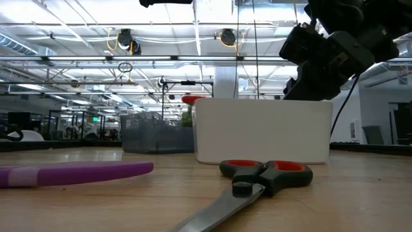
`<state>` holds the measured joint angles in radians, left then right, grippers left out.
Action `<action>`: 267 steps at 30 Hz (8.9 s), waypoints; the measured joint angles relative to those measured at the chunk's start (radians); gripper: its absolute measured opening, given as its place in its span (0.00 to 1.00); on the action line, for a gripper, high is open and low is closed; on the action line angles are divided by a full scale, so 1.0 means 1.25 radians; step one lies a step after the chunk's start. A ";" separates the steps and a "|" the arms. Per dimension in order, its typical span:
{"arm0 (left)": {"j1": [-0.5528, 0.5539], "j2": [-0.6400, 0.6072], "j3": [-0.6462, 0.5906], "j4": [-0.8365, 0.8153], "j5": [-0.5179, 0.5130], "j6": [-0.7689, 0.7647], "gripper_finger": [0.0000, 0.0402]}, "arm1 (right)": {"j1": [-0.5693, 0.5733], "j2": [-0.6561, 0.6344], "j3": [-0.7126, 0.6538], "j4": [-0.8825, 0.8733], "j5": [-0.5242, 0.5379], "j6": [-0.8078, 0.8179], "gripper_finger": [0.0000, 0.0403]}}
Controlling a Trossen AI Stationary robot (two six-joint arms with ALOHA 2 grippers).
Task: Pick & Place Paint Supplies
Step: Put the red scissors into the white bin, then put the purple scissors into the white bin
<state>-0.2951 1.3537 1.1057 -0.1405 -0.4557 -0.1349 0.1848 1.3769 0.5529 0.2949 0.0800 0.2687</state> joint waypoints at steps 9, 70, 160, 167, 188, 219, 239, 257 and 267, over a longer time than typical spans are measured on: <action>0.000 0.000 0.000 -0.002 0.000 0.000 0.85 | 0.000 -0.016 -0.002 0.018 0.022 -0.001 0.32; -0.165 0.457 0.002 -0.037 0.484 -0.317 0.78 | 0.000 -0.016 -0.001 0.123 0.039 -0.059 0.42; 0.020 0.027 -0.408 1.139 0.335 0.232 0.01 | 0.021 0.367 0.197 0.828 0.128 -0.413 0.36; 0.020 0.027 -0.408 1.138 0.328 0.229 0.01 | 0.021 0.365 0.197 0.810 0.148 -0.413 0.21; 0.020 0.027 -0.408 1.137 0.327 0.226 0.01 | 0.020 0.366 0.197 0.790 0.165 -0.405 0.08; 0.021 0.027 -0.404 1.128 0.334 0.212 0.01 | 0.010 0.366 0.219 0.759 0.141 -0.357 0.04; -0.045 -0.025 -0.403 1.000 0.104 0.192 0.75 | 0.020 0.169 0.217 0.391 0.161 -0.339 0.04; -0.087 -0.122 -0.404 0.795 -0.076 0.253 0.86 | 0.054 -0.078 0.074 0.117 0.200 -0.213 0.03; -0.078 -0.122 -0.404 0.769 -0.076 0.230 0.86 | 0.053 -0.101 -0.049 0.095 0.136 -0.150 0.03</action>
<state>-0.3920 1.2015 0.6003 0.8213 -0.5511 0.1528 0.2508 1.2510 0.4919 0.4138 0.2498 0.0812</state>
